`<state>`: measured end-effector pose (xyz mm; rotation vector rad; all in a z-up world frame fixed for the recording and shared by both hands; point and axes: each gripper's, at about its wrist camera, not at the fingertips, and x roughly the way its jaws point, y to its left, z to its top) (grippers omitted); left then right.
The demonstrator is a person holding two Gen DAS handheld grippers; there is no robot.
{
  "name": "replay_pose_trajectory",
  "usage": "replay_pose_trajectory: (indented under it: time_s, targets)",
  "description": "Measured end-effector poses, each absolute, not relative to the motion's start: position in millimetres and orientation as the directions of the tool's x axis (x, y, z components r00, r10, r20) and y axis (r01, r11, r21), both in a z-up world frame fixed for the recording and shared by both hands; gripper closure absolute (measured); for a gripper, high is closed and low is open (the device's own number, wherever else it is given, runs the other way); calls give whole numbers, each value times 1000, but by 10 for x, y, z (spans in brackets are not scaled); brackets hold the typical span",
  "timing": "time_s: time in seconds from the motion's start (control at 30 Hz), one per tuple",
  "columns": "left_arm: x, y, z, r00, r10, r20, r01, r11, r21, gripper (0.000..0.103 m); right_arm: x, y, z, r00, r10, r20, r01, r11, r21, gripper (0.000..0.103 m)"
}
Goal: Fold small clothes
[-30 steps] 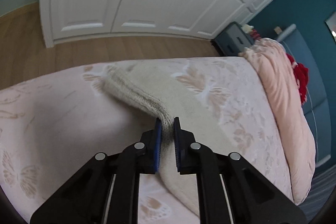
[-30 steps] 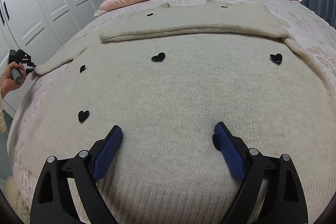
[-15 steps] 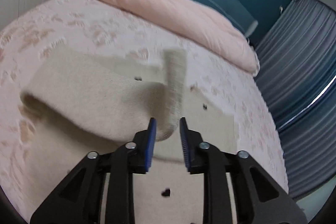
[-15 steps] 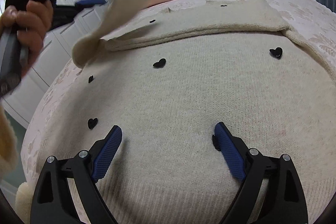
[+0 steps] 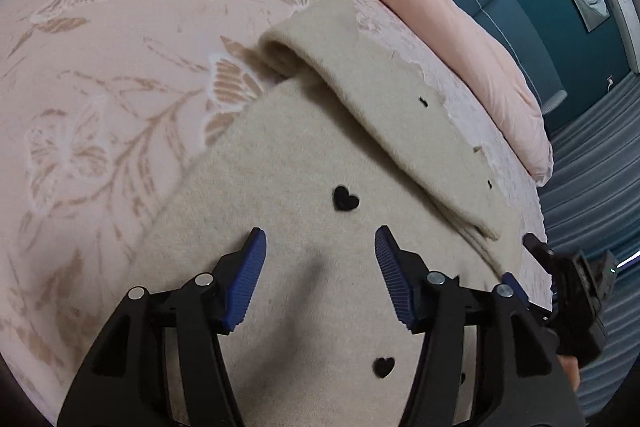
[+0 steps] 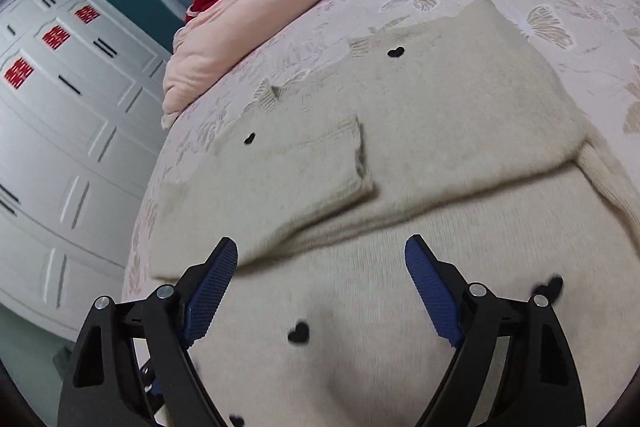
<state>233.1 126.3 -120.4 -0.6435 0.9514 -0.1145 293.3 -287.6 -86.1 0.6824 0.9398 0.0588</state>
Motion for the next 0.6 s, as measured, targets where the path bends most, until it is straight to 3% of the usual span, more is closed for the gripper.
replay_pose_trajectory:
  time_s: [0.13,0.17,0.2,0.23,0.3,0.5,0.6]
  targets:
    - [2635,1390,-1112,609,-418,-674,-232,718,-656,47,3349,-2805,-1072,528,276,-803,324,809,491,28]
    - [2726,1433,-1122,612,-432,-663,-255,686,-682,47,3395,-2762,-1069,531,256,-808,322,821,472,37]
    - [2810,1473,-1128,616,-446,-649,-273,652,-707,47,3445,-2698,-1038,533,247,-809,300,839,454,77]
    - [2908,1492,-1115,617,-444,-650,-298,632,-715,47,3521,-2627,-1020,512,274,-814,268,850,454,95]
    - [3092,1514,-1084,628,-429,-649,-318,619,-718,47,3610,-2560,-860,522,308,-796,223,851,476,94]
    - [3460,1456,-1078,628,-440,-642,-345,582,-736,47,3733,-2787,271,731,336,-594,49,842,537,95]
    - [3620,1417,-1250,606,-448,-657,-396,547,-738,48,3779,-3084,379,751,286,-595,77,858,508,95]
